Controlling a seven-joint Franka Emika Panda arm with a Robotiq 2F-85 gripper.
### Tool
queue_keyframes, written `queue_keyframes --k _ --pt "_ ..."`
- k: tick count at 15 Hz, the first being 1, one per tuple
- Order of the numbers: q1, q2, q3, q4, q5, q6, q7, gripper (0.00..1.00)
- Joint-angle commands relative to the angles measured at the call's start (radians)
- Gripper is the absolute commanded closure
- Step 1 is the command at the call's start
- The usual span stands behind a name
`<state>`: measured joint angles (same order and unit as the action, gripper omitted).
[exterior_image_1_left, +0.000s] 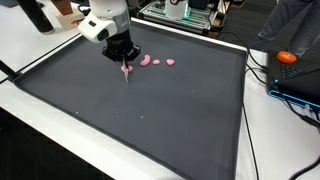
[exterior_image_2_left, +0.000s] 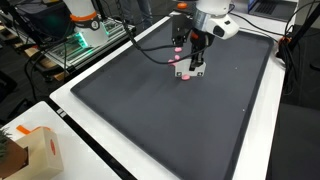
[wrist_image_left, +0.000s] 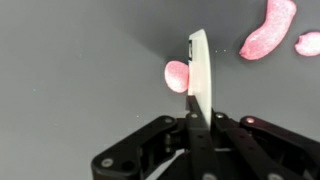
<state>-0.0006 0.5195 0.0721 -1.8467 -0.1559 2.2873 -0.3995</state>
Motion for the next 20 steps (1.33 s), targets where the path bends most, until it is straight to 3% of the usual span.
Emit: queue_keyframes --k 1,4,13,20 --pt "-0.001 0.071 0.009 0.041 0.005 0.032 -0.002 0.99" --pt "-0.011 0.06 0.001 0.021 -0.005 -0.016 -0.02 0.99" --pt "-0.093 -0.035 0.007 -0.124 0.075 0.005 -0.11 0.99" --pt "-0.078 -0.078 -0.039 -0.168 0.018 -0.036 -0.074 0.99"
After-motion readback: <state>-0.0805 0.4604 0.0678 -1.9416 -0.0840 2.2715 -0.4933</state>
